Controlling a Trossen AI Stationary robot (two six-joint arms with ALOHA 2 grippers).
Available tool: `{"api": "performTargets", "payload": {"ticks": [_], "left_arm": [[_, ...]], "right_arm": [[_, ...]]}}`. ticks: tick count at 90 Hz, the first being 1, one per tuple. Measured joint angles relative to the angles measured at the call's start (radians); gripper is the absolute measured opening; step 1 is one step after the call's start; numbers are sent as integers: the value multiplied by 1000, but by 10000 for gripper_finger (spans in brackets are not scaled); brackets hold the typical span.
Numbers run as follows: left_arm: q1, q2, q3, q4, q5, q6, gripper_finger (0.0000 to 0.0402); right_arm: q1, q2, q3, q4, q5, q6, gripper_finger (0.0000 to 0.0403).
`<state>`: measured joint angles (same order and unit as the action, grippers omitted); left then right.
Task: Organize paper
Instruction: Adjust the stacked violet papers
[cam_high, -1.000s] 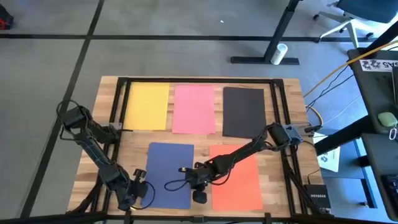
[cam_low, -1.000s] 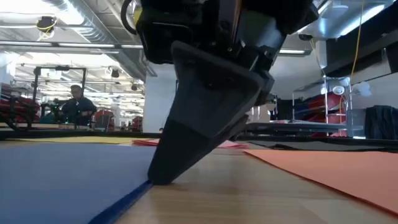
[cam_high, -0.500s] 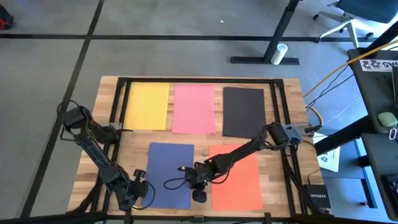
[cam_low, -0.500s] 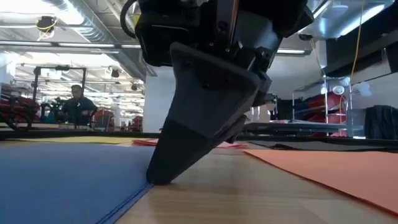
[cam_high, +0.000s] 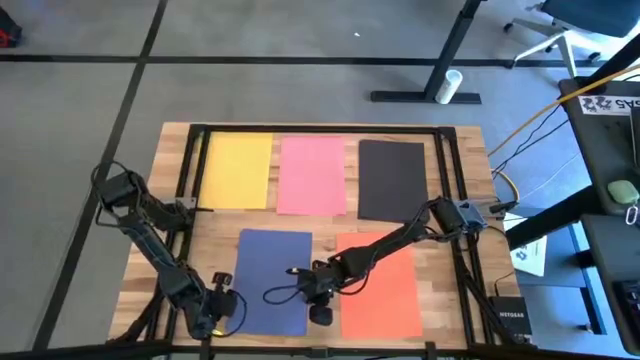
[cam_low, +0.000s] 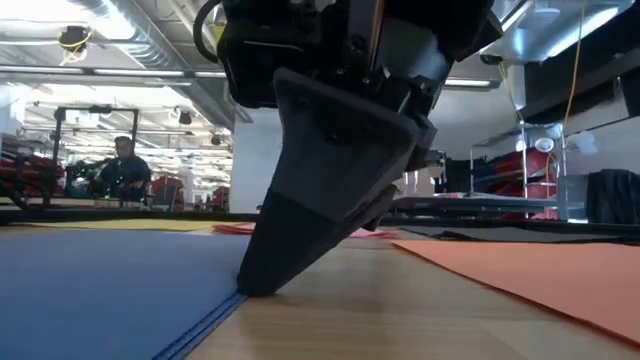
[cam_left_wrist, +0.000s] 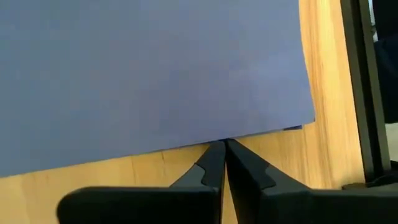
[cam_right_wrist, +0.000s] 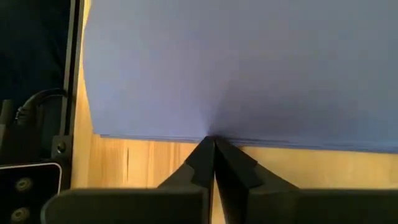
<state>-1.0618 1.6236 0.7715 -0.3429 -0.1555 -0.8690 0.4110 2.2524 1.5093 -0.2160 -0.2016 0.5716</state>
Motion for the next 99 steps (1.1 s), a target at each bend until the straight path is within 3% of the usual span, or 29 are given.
{"api": "performTargets", "payload": {"ticks": [20, 54, 73, 99], "left_arm": [[-22, -30, 18, -121, -14, -34, 0], [-23, -84, 24, -256, -137, -56, 0], [53, -85, 24, -471, -168, -207, 0], [198, -86, -53, -510, -172, -254, 0]], "right_arm": [[0, 0, 0, -1, 0, 0, 1], [0, -4, -1, -6, -11, -1, 1], [-4, -29, -1, -97, 55, -7, 1], [-66, -89, -5, -284, 197, -69, 1]]}}
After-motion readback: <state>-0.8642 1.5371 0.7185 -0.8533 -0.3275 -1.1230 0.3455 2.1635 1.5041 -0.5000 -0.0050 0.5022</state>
